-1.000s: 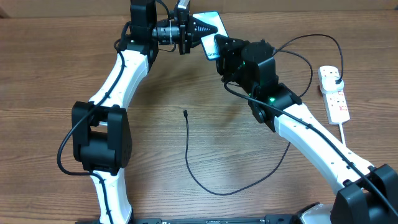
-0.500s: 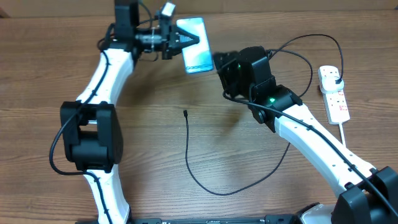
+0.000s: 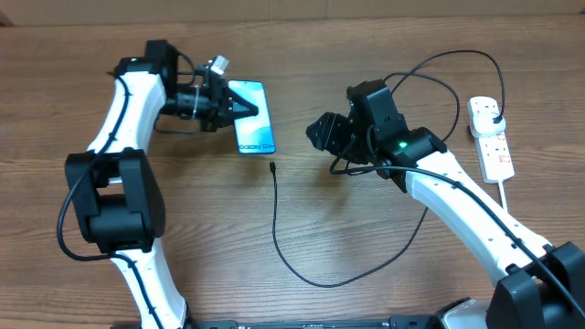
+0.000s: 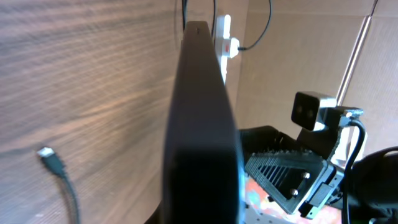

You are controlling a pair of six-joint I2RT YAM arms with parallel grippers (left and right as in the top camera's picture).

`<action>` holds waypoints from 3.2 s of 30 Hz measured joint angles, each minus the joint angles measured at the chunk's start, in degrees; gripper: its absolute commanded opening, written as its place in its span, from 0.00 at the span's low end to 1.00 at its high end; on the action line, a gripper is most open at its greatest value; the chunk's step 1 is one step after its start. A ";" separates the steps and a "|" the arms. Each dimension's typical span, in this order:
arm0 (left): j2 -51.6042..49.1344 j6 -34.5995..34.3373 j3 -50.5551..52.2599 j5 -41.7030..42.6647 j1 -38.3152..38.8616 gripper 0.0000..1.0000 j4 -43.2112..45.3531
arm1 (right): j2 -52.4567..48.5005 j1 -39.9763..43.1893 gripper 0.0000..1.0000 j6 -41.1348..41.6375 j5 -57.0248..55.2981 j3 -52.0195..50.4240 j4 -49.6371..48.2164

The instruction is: Plug charger to phone and switch on socket

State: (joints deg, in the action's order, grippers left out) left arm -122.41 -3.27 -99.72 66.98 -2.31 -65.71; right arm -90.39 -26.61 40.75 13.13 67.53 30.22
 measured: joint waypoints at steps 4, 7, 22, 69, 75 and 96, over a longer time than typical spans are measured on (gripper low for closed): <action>0.00 3.76 0.00 1.92 -5.20 0.04 -0.13 | -3.52 0.00 0.53 -4.35 7.17 0.00 -0.87; 0.00 4.79 0.00 3.76 -9.16 0.04 -0.98 | -8.83 0.00 0.49 -5.97 12.48 0.00 -4.15; 0.00 5.18 0.00 4.17 -10.05 0.04 -2.01 | -26.51 0.00 0.56 -14.49 31.45 0.00 -11.63; 0.00 5.22 0.00 1.07 -9.57 0.04 -4.59 | -30.88 -4.48 0.04 -0.26 26.12 0.55 -22.73; 0.00 5.86 0.00 2.45 -7.04 0.04 -5.01 | -15.06 -2.78 0.04 -6.82 26.58 0.33 -13.14; 0.00 18.58 0.00 16.98 1.22 0.04 -11.17 | 25.97 0.31 0.04 -6.93 24.09 -20.96 -10.01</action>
State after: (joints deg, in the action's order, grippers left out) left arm -122.41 15.31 -99.72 83.96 -1.08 -76.88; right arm -64.42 -26.30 33.82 37.21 46.57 20.21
